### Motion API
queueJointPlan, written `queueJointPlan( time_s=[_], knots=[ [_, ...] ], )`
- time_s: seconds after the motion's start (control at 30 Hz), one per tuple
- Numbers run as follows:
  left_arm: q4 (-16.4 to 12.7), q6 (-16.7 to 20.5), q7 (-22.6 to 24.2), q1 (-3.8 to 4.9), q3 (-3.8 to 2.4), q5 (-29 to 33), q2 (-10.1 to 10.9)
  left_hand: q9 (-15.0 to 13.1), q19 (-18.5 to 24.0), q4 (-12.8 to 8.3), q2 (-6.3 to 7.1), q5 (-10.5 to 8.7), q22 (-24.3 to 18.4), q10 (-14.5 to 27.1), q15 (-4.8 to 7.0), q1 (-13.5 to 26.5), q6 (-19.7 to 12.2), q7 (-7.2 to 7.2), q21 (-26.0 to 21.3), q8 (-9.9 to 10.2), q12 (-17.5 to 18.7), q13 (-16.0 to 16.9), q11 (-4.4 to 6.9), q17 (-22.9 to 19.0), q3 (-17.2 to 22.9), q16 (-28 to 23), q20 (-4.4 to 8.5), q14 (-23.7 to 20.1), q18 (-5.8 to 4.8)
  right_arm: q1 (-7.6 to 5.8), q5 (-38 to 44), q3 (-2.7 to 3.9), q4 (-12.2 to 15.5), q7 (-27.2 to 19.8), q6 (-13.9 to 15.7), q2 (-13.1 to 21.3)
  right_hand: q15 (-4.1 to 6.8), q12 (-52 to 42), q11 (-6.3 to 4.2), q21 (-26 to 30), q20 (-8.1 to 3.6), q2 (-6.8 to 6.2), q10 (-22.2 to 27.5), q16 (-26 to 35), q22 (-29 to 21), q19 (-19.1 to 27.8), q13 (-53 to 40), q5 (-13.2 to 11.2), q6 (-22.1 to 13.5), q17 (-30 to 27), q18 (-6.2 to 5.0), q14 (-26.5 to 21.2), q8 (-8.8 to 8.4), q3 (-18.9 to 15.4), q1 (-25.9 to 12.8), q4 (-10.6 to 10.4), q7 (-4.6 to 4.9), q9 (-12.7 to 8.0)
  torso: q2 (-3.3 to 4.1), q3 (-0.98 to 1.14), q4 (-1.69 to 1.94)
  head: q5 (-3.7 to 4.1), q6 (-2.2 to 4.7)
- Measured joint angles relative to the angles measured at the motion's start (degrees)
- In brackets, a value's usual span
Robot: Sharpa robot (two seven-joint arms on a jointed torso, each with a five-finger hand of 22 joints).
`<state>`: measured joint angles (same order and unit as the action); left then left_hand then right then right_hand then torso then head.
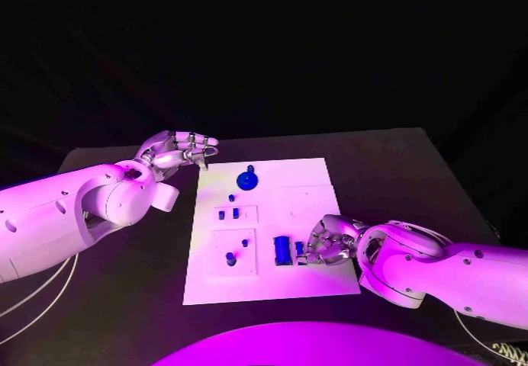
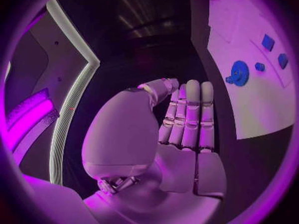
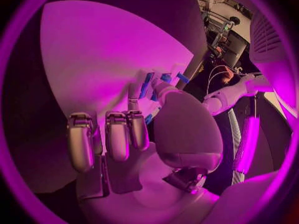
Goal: Assemble the parts on the task board
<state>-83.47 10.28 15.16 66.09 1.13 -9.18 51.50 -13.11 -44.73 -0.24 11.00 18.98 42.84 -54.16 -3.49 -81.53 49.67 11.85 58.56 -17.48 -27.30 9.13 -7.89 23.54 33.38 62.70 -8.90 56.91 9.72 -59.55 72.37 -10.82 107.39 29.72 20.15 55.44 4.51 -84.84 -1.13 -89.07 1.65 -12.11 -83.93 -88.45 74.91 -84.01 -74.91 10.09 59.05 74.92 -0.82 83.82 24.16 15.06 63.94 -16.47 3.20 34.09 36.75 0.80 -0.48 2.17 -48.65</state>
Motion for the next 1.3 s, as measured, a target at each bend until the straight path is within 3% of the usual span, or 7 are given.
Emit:
queueJointPlan(
  time_s=[0.23,0.6,0.73,0.83,1.07,1.13,1.3],
  knots=[
    [0.29,0.0,0.0,0.01,0.01,-0.01,-0.05,0.06,0.0,0.07,0.0,0.0,0.0,0.0,0.0,0.0,0.0,0.0,0.0,0.0,0.0,-0.01,0.0,0.0,0.26,0.0,0.0,0.0,0.0,-1.2,0.26,0.19,0.0,-2.13,2.14,0.38,-0.21,1.77,0.57,3.0,0.0,3.94,-0.1,0.46,0.0,0.0,0.0,-3.59,-2.05,-0.01,0.0,0.21,-1.17,-15.35,-1.16,-0.36,0.72,0.32,-0.12,-0.03,0.0,0.14,0.72],
    [3.15,0.52,3.37,-0.11,0.81,1.73,-1.69,-0.13,1.39,5.3,1.81,-1.23,-7.52,1.14,-1.13,5.13,-1.5,0.28,-11.23,-0.44,-0.99,-0.4,-0.29,-2.37,-5.04,-5.48,-1.67,-4.63,-0.01,-6.18,-13.57,0.79,-13.68,-20.6,10.31,-2.73,-2.07,8.0,2.86,15.34,1.61,8.36,1.28,2.04,0.04,0.14,-0.03,0.36,-6.38,-0.01,-1.38,0.2,-5.32,-18.93,8.88,0.02,3.26,-0.58,-1.36,-0.66,-0.41,0.03,3.14],
    [5.27,1.29,5.93,-0.2,0.88,3.41,-2.96,-0.28,2.24,6.37,2.35,-1.23,-11.37,1.75,-2.06,4.22,-2.16,0.32,-17.17,-0.73,0.19,-1.6,-0.91,-5.13,-5.7,-12.12,-2.68,-7.2,-0.01,-7.42,-24.28,1.17,-21.32,-28.81,10.93,-5.66,-2.8,21.19,3.75,33.93,2.8,9.25,10.1,8.23,0.04,4.39,1.44,0.9,-8.05,-4.64,-5.11,-0.12,-5.82,-18.93,14.07,0.02,4.11,-0.58,-1.92,-0.85,-0.65,-0.02,4.6],
    [7.36,2.07,7.72,-0.42,0.92,5.08,-4.32,-0.44,3.32,7.96,2.69,-1.23,-16.58,1.41,-3.08,3.43,-2.78,0.12,-25.08,-1.34,3.39,-3.86,-1.26,-8.59,-5.54,-22.02,-4.38,-8.59,0.0,-7.85,-32.86,1.49,-27.42,-34.52,10.63,-8.31,-4.02,39.35,4.91,58.71,3.66,9.79,22.49,18.98,-4.16,13.35,13.41,0.19,-10.24,-19.1,-8.6,-7.06,-6.75,-18.64,17.35,0.25,4.91,-1.05,-2.37,-0.92,-0.74,-0.07,5.86],
    [12.08,4.32,10.95,-1.17,0.92,9.33,-7.71,0.52,7.71,10.29,2.03,-1.23,-28.18,2.23,-6.68,1.99,-5.24,-0.92,-42.5,-0.67,13.26,-5.46,-3.55,-13.08,-7.67,-40.4,-7.68,-13.44,-0.01,-8.22,-48.91,2.14,-38.99,-43.97,8.0,-13.67,-8.63,63.83,8.5,83.45,8.64,9.52,29.6,51.78,-24.66,25.02,43.21,-1.72,-12.37,-44.85,-8.93,-26.27,-9.12,-14.75,22.35,-0.07,7.43,-6.77,-3.4,-0.86,-0.65,-0.38,8.27],
    [12.39,4.6,11.18,-1.25,0.94,9.69,-7.93,2.43,12.89,9.04,0.28,-3.63,-31.15,9.02,-5.63,4.31,-11.12,-2.49,-46.08,1.93,16.02,-5.99,-2.55,-14.87,-11.6,-44.77,-5.65,-19.52,-1.44,-8.32,-50.34,2.23,-39.57,-44.67,7.67,-13.95,-8.78,68.75,8.39,85.6,8.02,9.72,35.58,60.02,-33.96,28.39,51.05,-2.95,-17.4,-50.89,-8.72,-32.86,-11.64,-13.98,19.92,1.83,7.04,-11.27,-3.49,-0.82,-0.61,-0.42,8.51],
    [11.41,5.0,10.98,-1.38,0.86,9.63,-7.51,8.41,30.64,4.14,-6.07,-12.21,-37.76,34.16,-0.57,19.03,-32.59,-7.74,-53.19,10.62,22.4,-7.73,3.3,-19.73,-23.77,-54.92,2.49,-40.4,-6.02,-7.73,-50.34,2.77,-37.87,-44.46,8.23,-13.42,-6.47,78.03,4.19,87.71,2.66,11.06,62.81,76.38,-57.22,57.45,64.86,-6.96,-40.8,-64.6,-3.29,-61.21,-18.72,-14.54,3.84,10.1,1.22,-24.13,-3.54,-0.83,-0.58,-0.53,8.78]
  ],
)
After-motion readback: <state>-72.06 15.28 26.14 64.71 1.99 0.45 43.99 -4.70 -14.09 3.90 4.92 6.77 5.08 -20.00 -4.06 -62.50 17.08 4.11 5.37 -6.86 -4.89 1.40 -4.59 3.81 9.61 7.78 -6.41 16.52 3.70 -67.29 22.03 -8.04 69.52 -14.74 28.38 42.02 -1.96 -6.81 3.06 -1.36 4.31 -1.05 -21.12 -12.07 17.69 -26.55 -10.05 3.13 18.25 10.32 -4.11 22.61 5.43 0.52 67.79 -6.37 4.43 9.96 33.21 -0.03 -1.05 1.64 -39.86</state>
